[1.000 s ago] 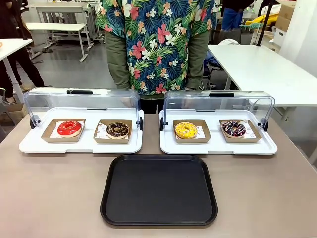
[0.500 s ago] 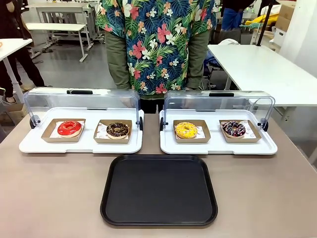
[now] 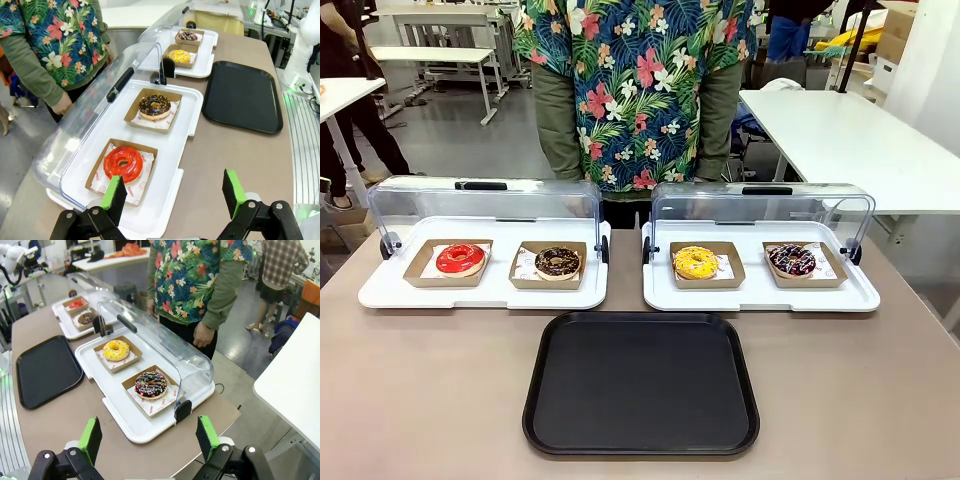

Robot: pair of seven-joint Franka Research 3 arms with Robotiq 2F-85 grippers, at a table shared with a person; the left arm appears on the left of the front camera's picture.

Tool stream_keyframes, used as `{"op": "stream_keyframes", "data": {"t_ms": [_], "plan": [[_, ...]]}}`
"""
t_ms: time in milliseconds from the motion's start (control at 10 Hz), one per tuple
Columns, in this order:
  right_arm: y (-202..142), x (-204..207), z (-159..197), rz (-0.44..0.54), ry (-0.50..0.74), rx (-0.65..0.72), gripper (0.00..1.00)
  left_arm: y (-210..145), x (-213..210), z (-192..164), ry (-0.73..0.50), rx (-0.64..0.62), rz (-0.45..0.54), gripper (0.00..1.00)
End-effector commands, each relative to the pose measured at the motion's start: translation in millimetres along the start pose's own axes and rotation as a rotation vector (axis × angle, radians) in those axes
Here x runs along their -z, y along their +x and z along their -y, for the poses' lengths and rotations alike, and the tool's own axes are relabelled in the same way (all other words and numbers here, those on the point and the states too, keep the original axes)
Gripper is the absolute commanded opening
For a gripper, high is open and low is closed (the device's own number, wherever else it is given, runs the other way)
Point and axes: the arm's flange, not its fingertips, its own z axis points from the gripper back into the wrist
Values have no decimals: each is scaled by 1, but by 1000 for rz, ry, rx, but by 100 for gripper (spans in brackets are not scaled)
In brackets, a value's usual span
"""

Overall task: Move the second donut from the left to the tray.
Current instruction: Pick up the Paper togo box containing the Donut indicated by the person and place it on the Handle tray.

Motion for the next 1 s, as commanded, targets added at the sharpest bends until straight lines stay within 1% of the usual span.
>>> {"op": "stream_keyframes", "data": {"t_ms": [0,900], "plan": [[1,0,1,14,-1,-8,100,2,-1,0,-4,-3,-4,100],[1,0,1,14,-1,-8,100,2,-1,0,-4,-3,-4,100]]}}
